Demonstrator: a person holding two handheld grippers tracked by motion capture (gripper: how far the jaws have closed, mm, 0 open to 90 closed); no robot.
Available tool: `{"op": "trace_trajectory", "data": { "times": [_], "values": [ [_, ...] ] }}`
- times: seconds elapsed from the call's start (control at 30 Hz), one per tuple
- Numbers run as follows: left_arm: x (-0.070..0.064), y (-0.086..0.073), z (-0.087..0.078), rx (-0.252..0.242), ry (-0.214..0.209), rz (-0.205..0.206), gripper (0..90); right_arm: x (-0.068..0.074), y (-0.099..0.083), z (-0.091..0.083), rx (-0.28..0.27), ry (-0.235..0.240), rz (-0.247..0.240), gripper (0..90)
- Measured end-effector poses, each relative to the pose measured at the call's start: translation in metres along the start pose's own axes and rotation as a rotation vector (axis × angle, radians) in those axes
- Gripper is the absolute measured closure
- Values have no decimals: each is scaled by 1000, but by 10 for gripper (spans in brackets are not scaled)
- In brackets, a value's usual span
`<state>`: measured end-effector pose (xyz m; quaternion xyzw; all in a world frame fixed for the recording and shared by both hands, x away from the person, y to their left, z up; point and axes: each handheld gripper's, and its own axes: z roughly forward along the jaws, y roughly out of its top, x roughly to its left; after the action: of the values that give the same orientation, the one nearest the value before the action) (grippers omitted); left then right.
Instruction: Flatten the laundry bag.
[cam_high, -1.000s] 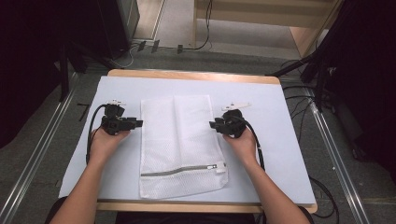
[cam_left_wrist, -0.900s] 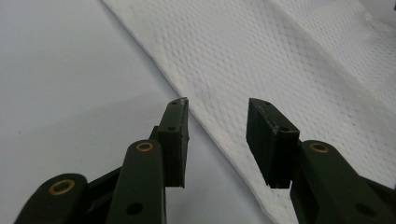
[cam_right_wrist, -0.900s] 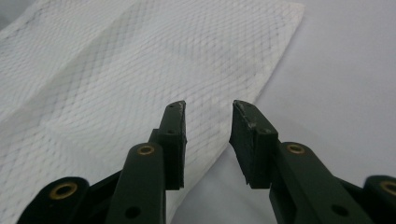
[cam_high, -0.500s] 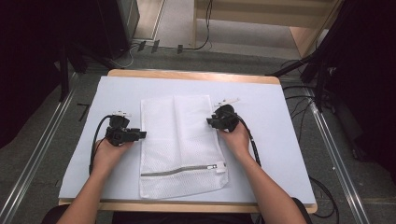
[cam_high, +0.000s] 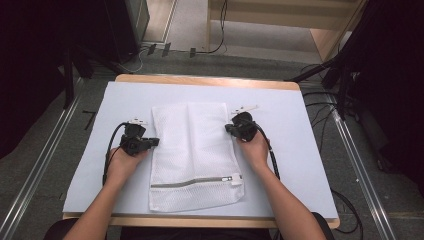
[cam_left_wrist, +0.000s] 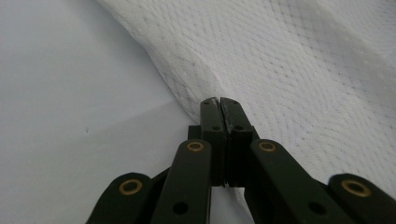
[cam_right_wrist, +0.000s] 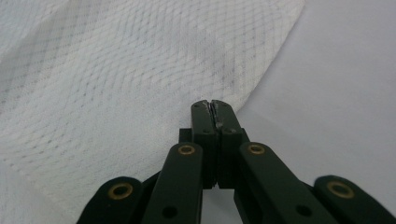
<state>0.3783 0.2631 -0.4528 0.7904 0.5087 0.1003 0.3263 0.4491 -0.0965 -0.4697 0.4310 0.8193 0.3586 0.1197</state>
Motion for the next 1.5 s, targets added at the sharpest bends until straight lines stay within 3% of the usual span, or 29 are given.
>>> {"op": "trace_trajectory", "data": {
  "times": [0.33,0.77,1.07,1.37,1.5],
  "values": [
    [1,17,11,-15,-16,0,900,-28,-2,-13,-32,-6,101,900],
    [8,42,20,-42,-38,-2,900,-41,-7,-26,-55,-34,109,900],
    [16,49,28,-33,-44,-15,900,-47,-2,-19,-59,-43,101,900],
    [19,48,31,-28,-58,-36,864,-49,-2,-12,-47,-31,134,897],
    [21,48,31,-43,-76,-43,774,-51,-4,-13,-44,5,167,785]
  ]
}}
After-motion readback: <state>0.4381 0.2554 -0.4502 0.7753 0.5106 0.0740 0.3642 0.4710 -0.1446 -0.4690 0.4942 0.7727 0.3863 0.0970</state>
